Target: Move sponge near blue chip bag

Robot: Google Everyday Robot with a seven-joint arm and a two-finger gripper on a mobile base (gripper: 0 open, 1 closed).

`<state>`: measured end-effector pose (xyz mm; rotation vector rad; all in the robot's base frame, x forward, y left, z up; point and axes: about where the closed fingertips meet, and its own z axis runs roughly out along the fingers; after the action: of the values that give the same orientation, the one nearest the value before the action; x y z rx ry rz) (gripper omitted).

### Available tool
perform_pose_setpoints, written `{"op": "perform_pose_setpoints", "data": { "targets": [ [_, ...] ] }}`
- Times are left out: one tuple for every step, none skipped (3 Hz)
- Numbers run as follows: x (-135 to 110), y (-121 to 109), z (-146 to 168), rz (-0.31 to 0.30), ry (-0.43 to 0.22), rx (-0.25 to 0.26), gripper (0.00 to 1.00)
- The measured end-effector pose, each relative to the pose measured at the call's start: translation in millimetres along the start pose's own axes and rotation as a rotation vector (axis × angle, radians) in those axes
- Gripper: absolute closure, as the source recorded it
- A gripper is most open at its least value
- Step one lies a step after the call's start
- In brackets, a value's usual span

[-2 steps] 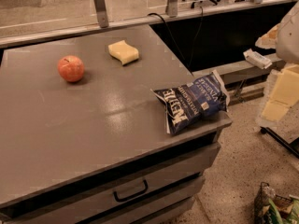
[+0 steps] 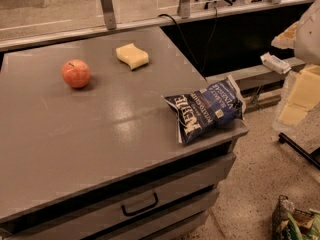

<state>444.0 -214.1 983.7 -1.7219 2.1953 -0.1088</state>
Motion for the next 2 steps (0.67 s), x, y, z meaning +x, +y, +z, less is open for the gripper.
{"op": "perform_pose_setpoints", "data": {
  "targets": [
    [-13.0, -30.0, 6.3, -0.033, -0.071, 0.005, 0.0],
    [-36.9, -95.4, 36.2, -0.05, -0.308, 0.021, 0.0]
  ]
}}
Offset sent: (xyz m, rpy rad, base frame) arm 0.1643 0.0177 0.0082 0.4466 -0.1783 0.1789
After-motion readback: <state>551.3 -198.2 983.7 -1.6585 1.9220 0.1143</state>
